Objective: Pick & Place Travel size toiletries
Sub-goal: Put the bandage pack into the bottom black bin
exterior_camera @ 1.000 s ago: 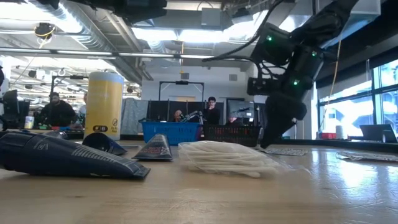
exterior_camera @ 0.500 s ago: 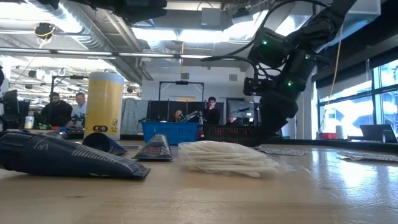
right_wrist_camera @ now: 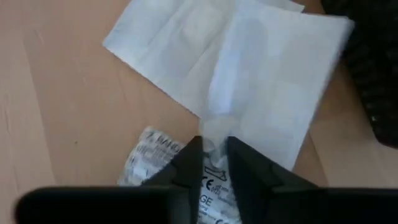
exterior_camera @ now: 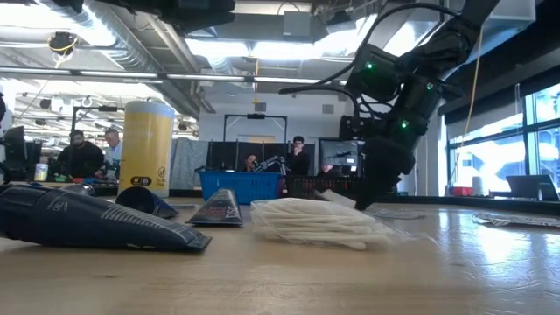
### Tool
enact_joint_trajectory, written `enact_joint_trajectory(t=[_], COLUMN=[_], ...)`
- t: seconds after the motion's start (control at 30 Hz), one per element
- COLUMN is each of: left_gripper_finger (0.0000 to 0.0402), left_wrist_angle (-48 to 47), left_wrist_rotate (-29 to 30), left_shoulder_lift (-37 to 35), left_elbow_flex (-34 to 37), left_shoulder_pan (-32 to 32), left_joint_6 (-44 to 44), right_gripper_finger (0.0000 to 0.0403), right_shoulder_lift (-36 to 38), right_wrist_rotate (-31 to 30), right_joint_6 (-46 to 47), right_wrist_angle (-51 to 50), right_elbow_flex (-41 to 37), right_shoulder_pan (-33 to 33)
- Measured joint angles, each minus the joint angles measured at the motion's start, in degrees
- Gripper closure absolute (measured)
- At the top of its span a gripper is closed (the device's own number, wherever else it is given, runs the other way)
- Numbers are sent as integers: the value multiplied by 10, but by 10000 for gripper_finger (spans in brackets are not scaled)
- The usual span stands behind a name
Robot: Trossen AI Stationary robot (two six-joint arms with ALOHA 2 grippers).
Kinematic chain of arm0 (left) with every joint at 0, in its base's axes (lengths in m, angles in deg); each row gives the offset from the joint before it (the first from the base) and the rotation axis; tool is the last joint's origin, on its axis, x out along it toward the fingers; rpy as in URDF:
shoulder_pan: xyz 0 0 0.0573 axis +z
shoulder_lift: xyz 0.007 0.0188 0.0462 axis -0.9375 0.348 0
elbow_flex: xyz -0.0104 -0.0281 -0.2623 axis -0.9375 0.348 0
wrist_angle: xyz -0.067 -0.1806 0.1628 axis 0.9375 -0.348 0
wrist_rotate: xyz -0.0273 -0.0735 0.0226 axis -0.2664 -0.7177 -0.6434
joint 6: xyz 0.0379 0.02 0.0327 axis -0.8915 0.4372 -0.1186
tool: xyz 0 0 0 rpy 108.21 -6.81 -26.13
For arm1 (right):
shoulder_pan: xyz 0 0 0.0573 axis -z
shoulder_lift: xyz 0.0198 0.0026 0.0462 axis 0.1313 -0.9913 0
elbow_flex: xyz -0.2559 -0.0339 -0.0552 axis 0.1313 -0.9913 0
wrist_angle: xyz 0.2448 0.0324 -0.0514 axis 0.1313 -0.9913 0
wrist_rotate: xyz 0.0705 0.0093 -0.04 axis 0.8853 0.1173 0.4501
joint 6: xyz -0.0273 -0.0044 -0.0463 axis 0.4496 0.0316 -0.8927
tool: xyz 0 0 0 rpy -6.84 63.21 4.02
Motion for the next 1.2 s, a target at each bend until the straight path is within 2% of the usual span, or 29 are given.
enact_joint_trajectory(t=[0.07, 0.13, 0.47, 1.2], left_gripper_finger=[206, 206, 206, 206], left_wrist_angle=[0, 0, 0, 0], left_wrist_rotate=[0, 0, 0, 0], left_shoulder_lift=[0, 0, 0, 0], left_elbow_flex=[0, 0, 0, 0], left_shoulder_pan=[0, 0, 0, 0], left_joint_6=[0, 0, 0, 0], right_gripper_finger=[381, 395, 400, 402], right_shoulder_lift=[0, 0, 8, 136], right_wrist_rotate=[1, 1, 2, 18], right_joint_6=[10, 12, 24, 0], right_wrist_angle=[0, -1, -8, -9], right_elbow_flex=[0, 0, -2, -2], right_shoulder_pan=[0, 0, 0, -4])
